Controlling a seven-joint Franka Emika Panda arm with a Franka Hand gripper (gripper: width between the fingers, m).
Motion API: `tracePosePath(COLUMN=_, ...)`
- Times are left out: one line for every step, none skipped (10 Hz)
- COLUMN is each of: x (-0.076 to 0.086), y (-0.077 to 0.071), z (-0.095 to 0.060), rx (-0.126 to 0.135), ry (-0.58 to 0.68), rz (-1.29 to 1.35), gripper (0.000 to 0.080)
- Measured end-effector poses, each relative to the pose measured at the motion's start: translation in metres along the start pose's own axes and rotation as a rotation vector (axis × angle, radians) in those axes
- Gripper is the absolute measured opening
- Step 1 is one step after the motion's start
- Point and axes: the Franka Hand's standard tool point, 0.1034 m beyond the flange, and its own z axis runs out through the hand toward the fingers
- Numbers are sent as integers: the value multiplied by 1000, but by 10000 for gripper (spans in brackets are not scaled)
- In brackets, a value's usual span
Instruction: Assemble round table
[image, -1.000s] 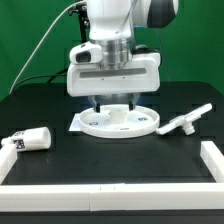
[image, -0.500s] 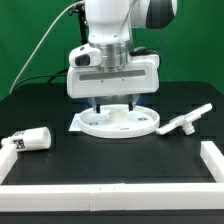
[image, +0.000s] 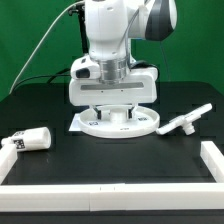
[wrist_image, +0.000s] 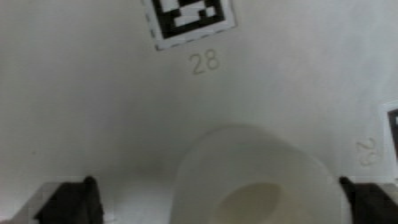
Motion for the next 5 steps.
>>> tracePosePath(x=1, y=-3, z=1, rx=-5, ry=6, rz=-9, gripper=649)
tracePosePath(x=1, y=-2, z=1, rx=-4, ry=6, rz=-8, gripper=649)
tracePosePath(x=1, y=-2, z=1, rx=-4, ry=5, rz=-8, gripper=546)
tracePosePath(x=1, y=-2, z=1, rx=-4, ry=6, rz=-8, gripper=411)
tracePosePath(x=1, y=-2, z=1, rx=-4, ry=6, rz=-8, gripper=411)
